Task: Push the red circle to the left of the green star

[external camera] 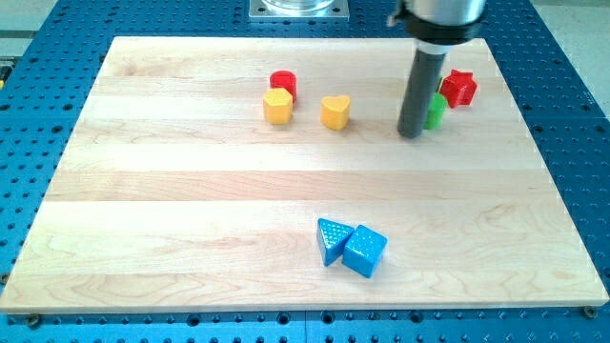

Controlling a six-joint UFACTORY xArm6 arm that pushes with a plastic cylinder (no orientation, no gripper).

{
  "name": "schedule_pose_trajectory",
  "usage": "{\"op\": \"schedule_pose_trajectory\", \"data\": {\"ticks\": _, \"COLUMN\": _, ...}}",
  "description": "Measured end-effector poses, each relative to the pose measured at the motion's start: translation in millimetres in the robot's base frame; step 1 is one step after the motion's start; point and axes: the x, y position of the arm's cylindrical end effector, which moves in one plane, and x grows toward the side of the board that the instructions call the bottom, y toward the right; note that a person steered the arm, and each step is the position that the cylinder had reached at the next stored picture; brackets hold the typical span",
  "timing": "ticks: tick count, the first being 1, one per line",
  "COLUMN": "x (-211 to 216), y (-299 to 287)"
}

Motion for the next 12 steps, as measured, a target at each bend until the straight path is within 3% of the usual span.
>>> {"op": "schedule_pose_trajectory", "data": {"ticks": 1, "x": 12, "y": 10}}
{"op": "schedule_pose_trajectory", "data": {"ticks": 2, "x": -8, "y": 56}}
{"op": "schedule_pose_trajectory", "data": {"ticks": 3, "x": -9, "y": 44}}
{"op": "schedule_pose_trajectory", "data": {"ticks": 4, "x": 32, "y": -80}}
{"op": "schedule_pose_trajectory", "data": {"ticks": 5, "x": 9, "y": -217}}
{"op": "schedule_pose_trajectory", "data": {"ticks": 6, "x": -47, "y": -270}}
{"op": "schedule_pose_trajectory", "data": {"ticks": 7, "x": -74, "y": -200}}
{"op": "schedule_pose_trajectory", "data": {"ticks": 9, "x": -81, "y": -54}}
{"op": "schedule_pose_trajectory", "data": {"ticks": 10, "x": -123, "y": -108}}
{"op": "schedule_pose_trajectory", "data": {"ticks": 12, "x": -123, "y": -29}}
